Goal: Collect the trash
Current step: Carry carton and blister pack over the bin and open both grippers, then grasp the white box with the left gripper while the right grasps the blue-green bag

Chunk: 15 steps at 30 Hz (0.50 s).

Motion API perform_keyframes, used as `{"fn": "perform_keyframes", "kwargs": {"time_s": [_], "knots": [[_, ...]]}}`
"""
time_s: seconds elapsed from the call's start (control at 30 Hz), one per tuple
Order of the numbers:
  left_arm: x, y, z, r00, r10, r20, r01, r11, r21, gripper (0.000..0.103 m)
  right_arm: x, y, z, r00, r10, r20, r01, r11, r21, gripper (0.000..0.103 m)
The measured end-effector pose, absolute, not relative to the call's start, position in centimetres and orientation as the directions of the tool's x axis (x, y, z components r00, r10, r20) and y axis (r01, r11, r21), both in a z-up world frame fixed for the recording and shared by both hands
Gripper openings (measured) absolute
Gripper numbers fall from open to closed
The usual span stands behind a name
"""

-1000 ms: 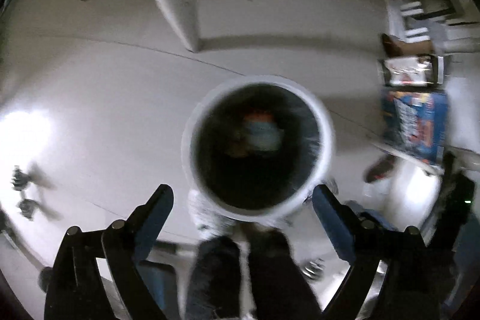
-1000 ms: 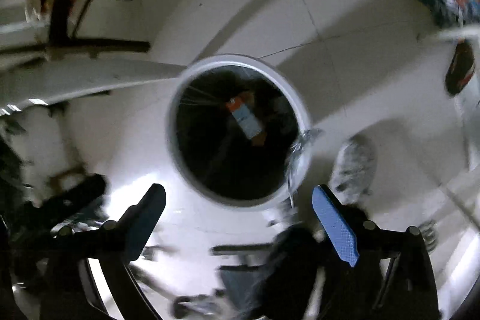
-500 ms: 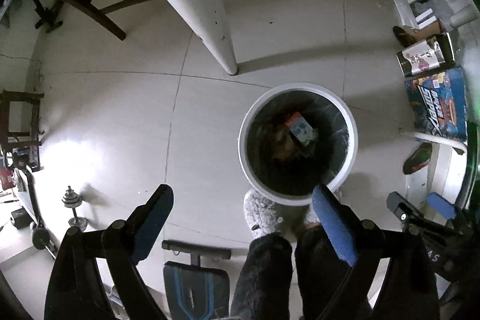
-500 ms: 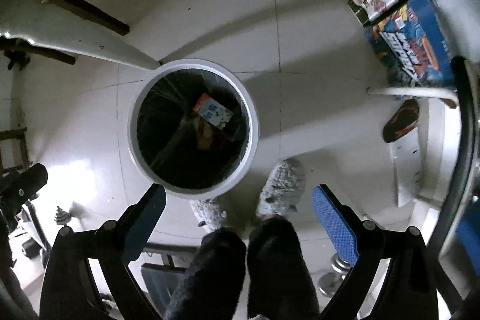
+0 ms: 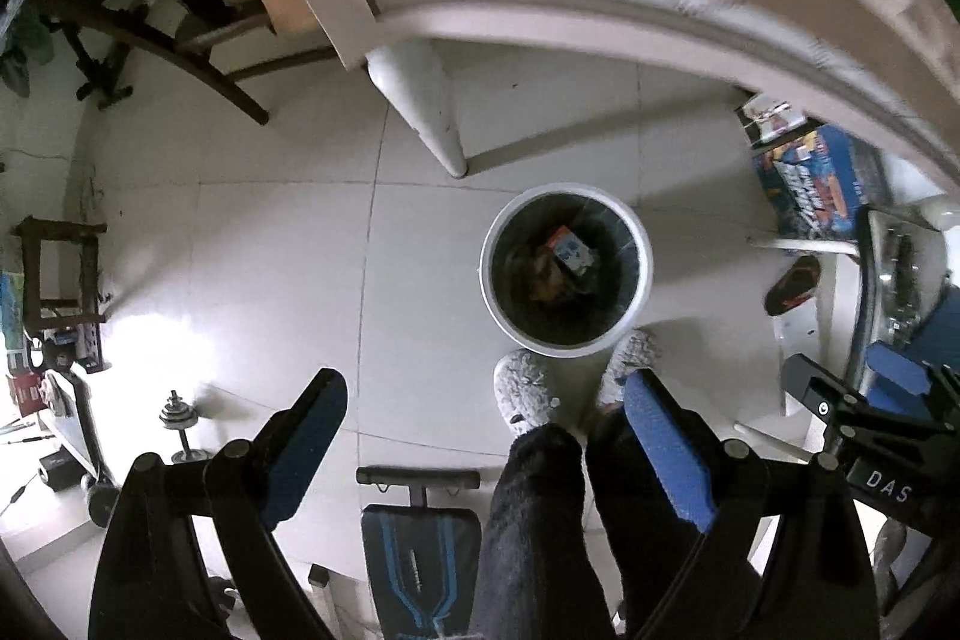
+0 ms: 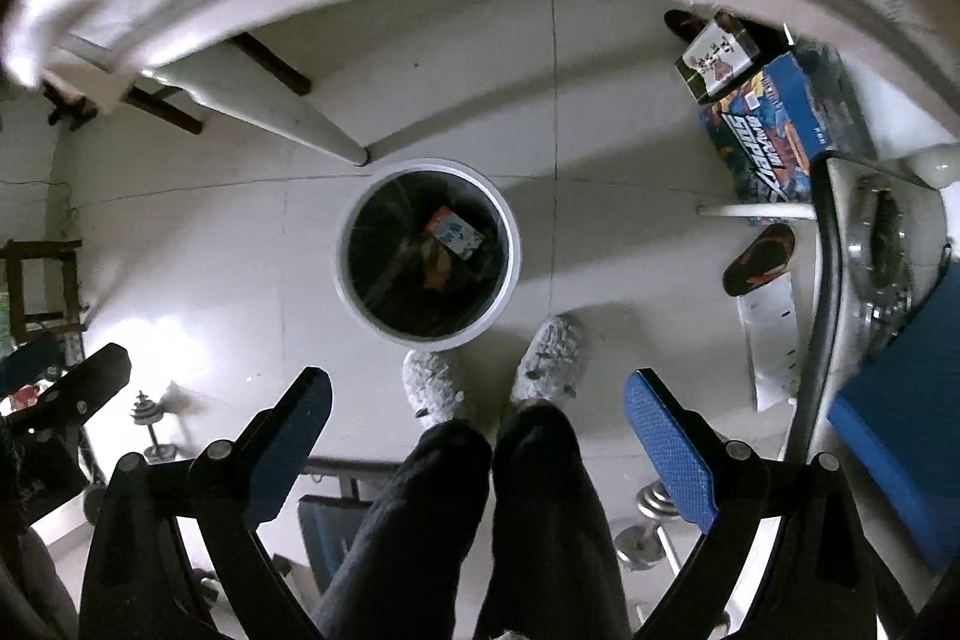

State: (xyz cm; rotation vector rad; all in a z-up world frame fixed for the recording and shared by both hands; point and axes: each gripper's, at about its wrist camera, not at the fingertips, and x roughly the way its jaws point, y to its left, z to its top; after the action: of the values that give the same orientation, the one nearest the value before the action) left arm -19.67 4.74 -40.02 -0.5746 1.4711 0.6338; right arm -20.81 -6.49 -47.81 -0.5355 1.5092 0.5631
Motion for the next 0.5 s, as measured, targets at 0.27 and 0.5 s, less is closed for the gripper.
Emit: {"fn": "perform_keyframes", "kwargs": {"time_s": [0.27, 0.5], "knots": [[-20.0, 4.6, -30.2, 0.094, 0.061, -0.994, -0.682, 0.732, -0.019, 0.095, -22.0, -7.1, -36.8, -0.018, 0.078, -0.997, -0.629, 0.774, 0.072, 0.099], [-17.1, 5.4, -22.7, 0.201, 0.152, -0.968, -0.659, 0.752, -0.019, 0.095, -20.5, -6.6, -26.4, 0.042, 0.211, -0.977, -0.575, 0.805, 0.149, 0.099]]}}
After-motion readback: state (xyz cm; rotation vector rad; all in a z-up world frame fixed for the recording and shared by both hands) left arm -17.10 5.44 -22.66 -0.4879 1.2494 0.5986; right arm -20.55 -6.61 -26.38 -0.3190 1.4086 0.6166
